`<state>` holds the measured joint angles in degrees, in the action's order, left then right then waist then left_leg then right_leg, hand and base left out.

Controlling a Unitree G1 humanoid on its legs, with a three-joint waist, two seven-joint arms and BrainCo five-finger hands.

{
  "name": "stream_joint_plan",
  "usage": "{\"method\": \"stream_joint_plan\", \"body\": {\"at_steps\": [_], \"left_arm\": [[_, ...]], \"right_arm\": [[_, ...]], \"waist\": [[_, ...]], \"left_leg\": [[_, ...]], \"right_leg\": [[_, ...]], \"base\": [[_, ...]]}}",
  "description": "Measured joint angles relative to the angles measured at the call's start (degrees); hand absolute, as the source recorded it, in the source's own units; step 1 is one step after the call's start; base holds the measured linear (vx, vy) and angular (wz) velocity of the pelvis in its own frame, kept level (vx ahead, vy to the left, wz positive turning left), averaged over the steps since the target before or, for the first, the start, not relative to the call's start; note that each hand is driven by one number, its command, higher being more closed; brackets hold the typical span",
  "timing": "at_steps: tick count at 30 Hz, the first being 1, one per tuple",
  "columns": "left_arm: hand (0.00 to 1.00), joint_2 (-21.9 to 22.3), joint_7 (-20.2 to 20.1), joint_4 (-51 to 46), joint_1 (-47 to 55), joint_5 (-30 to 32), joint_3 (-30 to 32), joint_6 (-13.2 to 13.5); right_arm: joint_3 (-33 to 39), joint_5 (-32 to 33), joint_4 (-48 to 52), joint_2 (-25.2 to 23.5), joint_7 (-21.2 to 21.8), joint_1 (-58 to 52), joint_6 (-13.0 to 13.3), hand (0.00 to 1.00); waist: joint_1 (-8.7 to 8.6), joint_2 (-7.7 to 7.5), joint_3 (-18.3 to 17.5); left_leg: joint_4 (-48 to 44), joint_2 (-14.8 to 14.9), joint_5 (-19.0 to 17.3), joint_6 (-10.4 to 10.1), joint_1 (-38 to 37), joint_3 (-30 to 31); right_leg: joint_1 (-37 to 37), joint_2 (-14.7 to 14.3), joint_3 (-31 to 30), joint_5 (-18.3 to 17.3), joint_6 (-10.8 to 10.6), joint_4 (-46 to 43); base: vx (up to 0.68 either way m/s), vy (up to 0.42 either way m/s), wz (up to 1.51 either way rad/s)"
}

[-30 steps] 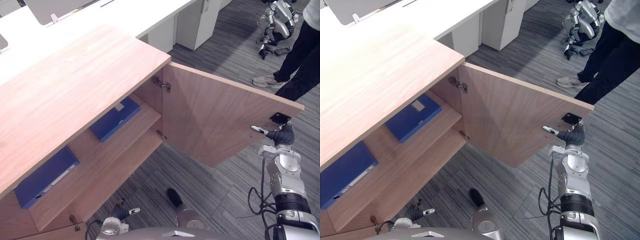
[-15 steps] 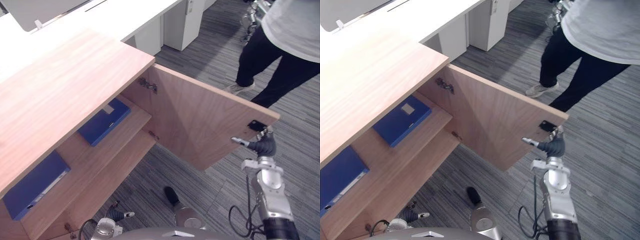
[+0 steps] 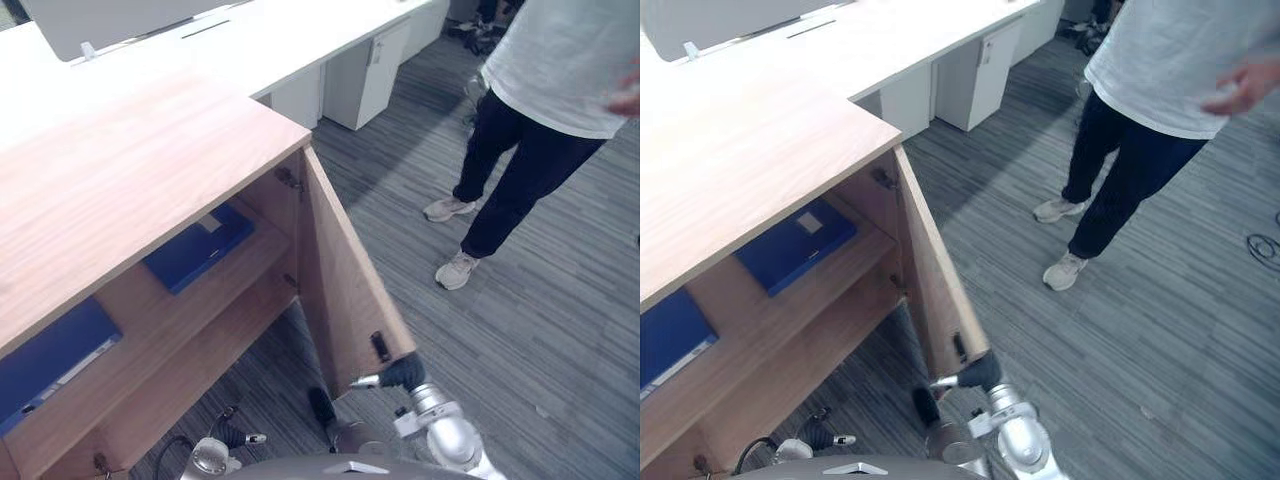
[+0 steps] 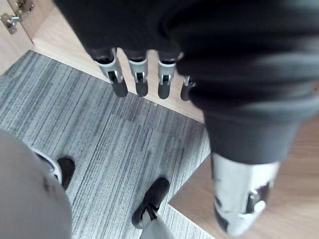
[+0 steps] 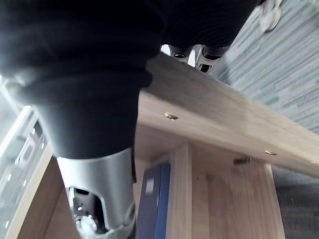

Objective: Walk over to the cabinet, pick up the folder, carry it to the office cabinet, place the folder inside the office cabinet, then close the office cabinet door

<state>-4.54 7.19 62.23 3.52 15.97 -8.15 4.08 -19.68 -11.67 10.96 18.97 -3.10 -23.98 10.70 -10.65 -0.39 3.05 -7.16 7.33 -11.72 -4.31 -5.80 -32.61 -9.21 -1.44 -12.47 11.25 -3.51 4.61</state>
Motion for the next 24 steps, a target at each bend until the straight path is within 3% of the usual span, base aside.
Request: {"method": "stream_joint_plan", "body": {"at_steps": [3,10,24], "left_arm": [[0.00,-0.2,0.1,-0.5,0.3,0.0,-1.0,0.0],[0.00,-1.9,0.3,-3.2,0.6,-0.1,-2.0,0.0],[0.00,-2.5,2.5,-5.4,0.6,-2.4,1.7,-0.5]], "right_arm": [[-3.4,-0.1,0.0,-0.6,1.4,0.8,-0.1,0.00],[-6.7,-1.7,-1.2,-3.3,1.4,6.3,-0.1,0.00],[-4.3,-1.5,-20.6,-6.2,-1.3,17.6,-1.4,0.00]], "waist": [[2.08,-0.94,-1.6],[5.07,-3.36,-2.6],[9.92,-4.53,-2.3]], "left_leg": [[-0.2,-0.1,0.2,0.3,1.1,2.9],[-0.1,-1.3,1.1,1.5,3.5,11.2],[1.7,-4.3,3.6,3.4,6.9,23.8]], "right_leg": [[0.5,0.9,2.5,-0.3,0.2,0.0],[2.5,3.7,10.1,-1.5,-0.4,0.0],[4.7,7.3,21.2,-4.9,-1.1,-1.6]], "base": [[-0.03,0.009,0.54],[-0.01,0.020,0.59],[0.00,0.018,0.48]]}}
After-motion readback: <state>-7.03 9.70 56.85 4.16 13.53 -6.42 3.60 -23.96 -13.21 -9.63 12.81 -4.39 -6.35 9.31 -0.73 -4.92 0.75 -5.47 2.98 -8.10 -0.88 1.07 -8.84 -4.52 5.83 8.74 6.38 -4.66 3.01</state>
